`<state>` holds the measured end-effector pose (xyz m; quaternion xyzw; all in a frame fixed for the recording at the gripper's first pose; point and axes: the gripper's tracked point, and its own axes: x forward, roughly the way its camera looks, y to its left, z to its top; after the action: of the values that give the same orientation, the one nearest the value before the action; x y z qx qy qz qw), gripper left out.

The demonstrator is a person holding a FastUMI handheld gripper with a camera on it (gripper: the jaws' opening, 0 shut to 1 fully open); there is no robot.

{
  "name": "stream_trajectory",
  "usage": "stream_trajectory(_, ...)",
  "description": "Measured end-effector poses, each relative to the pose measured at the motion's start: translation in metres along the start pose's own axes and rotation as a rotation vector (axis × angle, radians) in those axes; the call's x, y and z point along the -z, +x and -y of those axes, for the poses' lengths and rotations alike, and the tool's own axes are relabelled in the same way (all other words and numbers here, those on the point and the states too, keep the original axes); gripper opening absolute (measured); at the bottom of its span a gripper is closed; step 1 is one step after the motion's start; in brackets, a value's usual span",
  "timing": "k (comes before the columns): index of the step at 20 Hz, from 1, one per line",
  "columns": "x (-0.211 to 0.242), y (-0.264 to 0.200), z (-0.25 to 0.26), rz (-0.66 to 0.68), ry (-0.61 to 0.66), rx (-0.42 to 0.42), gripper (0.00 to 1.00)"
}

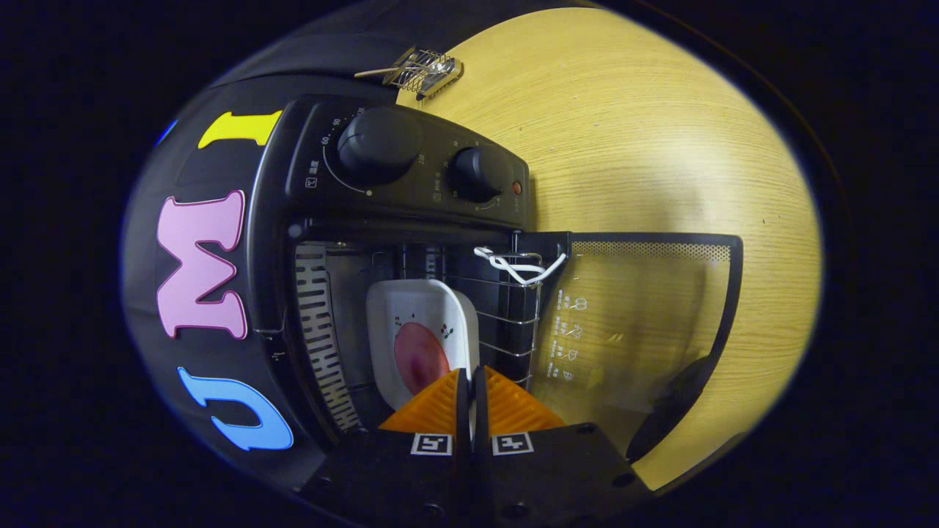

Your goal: Open the toaster oven, put the food inside, and close the toaster oven door.

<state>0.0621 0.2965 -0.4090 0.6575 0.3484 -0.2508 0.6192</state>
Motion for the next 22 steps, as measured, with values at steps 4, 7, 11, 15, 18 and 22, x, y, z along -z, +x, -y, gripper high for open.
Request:
stream_trajectory(4,0.002,0.002,-0.002,-0.029,-0.001,-0.02,0.09)
stream_trajectory(7,0.004,-0.002,0.002,-0.056,-0.02,-0.022,0.11)
stream_trajectory(11,0.005,-0.017,0.002,-0.094,-0.043,-0.035,0.31)
stream_trajectory(15,0.007,-0.033,0.014,-0.148,-0.055,-0.016,0.5)
stream_trajectory(18,0.01,-0.048,0.019,-0.193,-0.084,-0.03,0.93)
stream_trajectory(22,0.01,-0.076,0.014,-0.242,-0.154,-0.082,0.97)
